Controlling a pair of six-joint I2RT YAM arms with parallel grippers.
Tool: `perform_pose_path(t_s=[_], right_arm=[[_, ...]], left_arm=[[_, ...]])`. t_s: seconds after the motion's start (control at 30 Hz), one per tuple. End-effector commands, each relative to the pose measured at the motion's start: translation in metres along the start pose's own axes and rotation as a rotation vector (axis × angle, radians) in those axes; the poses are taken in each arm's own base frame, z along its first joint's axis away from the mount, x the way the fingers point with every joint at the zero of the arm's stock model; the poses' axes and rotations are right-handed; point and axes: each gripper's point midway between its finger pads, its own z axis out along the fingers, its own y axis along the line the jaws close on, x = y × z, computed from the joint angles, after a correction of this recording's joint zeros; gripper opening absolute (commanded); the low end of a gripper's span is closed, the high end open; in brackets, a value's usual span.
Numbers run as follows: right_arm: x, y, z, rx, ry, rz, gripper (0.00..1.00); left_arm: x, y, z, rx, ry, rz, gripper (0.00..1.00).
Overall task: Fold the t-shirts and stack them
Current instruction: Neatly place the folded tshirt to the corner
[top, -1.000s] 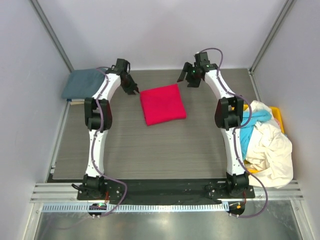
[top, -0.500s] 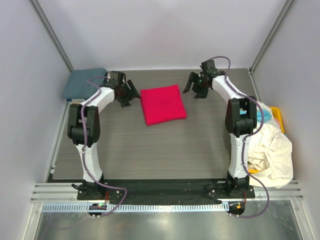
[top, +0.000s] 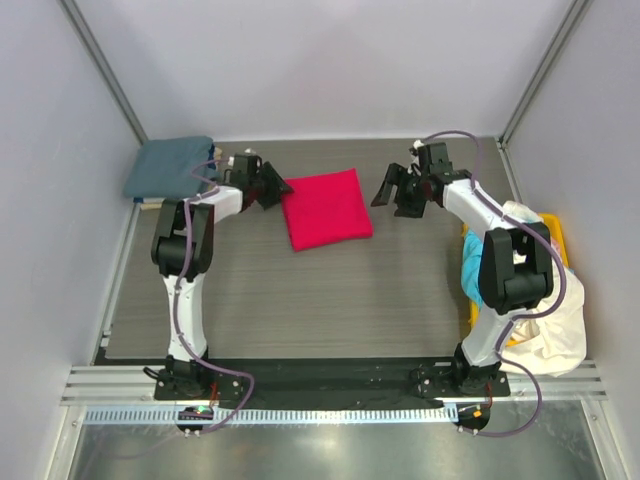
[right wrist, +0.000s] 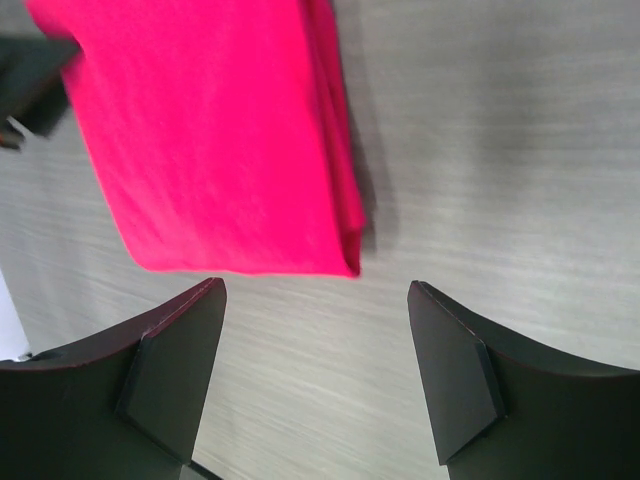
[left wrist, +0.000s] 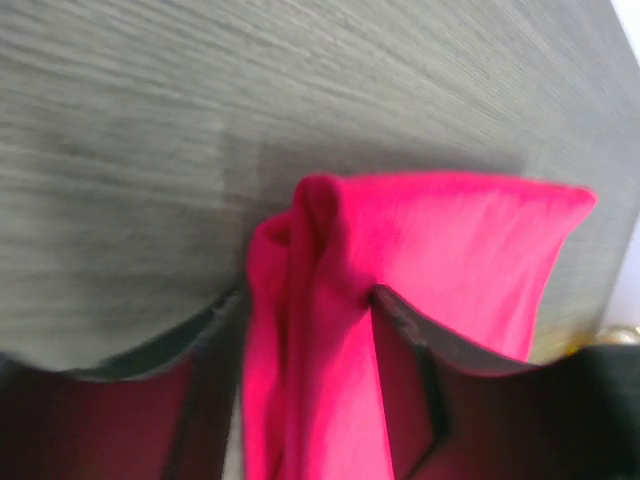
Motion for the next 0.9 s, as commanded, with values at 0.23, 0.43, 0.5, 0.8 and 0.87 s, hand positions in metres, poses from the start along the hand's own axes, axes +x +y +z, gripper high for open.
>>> perform_pose_path(t_s=[0.23,0.43,0.5,0.8,0.87], right_arm=[[0.002,0.008,-0.014,-0.038,-0.036,-0.049,0.79],[-0.003,0.018,-0.033,-0.058,-0.081,-0.064,0.79],[-0.004,0.021,-0.038,-0.064,-0.091,-0.065,0.79],[-0.010,0.037,-0.060,-0.112,-0.134,-0.089,0.79],[-0.010,0.039,-0.064,-0.120,-0.139,-0.091,0.79]], left_arm=[[0.029,0.000,0.017,-0.017,0.045,0.008,0.03],[-0.031,-0.023,-0.037,-0.068,-0.012,0.128,0.00],[-0.055,-0.019,-0.054,-0.099,-0.035,0.162,0.00],[-0.121,-0.022,-0.121,-0.182,-0.061,0.289,0.00],[-0.134,-0.020,-0.135,-0.219,-0.078,0.322,0.00]])
